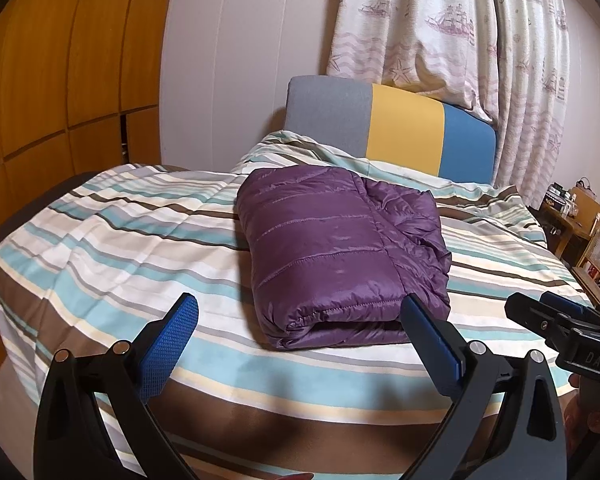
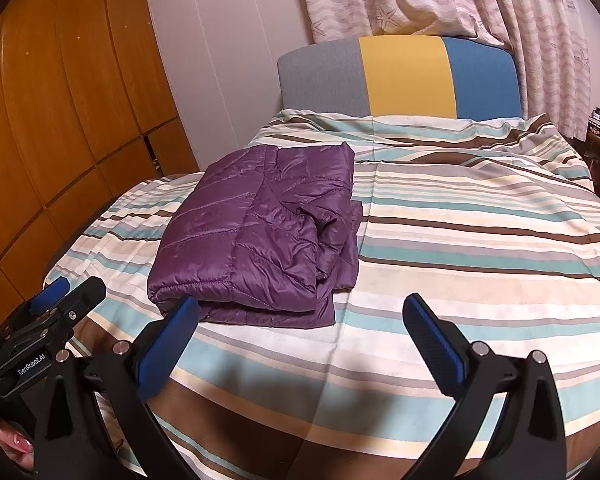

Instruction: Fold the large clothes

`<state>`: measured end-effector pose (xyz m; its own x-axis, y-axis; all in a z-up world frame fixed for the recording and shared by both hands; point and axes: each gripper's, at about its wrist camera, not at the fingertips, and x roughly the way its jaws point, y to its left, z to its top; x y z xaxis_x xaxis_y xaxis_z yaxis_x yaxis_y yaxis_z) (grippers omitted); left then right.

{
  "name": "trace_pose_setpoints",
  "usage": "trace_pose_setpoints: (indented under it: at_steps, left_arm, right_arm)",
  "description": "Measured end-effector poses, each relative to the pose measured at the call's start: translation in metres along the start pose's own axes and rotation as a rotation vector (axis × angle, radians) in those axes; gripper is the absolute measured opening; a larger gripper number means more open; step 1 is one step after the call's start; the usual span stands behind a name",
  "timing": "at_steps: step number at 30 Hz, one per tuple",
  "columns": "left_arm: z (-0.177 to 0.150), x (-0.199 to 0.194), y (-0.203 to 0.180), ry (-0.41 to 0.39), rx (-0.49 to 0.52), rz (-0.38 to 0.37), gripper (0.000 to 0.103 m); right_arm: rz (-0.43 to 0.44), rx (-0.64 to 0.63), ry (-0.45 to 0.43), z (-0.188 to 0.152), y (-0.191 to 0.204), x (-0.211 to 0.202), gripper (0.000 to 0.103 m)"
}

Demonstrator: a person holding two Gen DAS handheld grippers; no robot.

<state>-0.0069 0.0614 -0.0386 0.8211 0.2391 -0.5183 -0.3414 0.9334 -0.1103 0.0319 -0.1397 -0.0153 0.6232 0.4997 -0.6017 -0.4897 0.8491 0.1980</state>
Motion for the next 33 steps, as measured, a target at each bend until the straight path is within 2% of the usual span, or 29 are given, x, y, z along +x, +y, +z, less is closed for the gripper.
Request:
trace_pose_setpoints:
  at_steps: [33]
  left_arm:
    - [-0.0044, 0.0031, -0.002, 0.012, 0.0, -0.008, 0.1]
  right_arm:
    - [-0.001, 0.011, -0.005, -0.0014, -0.003, -0.001, 0.101]
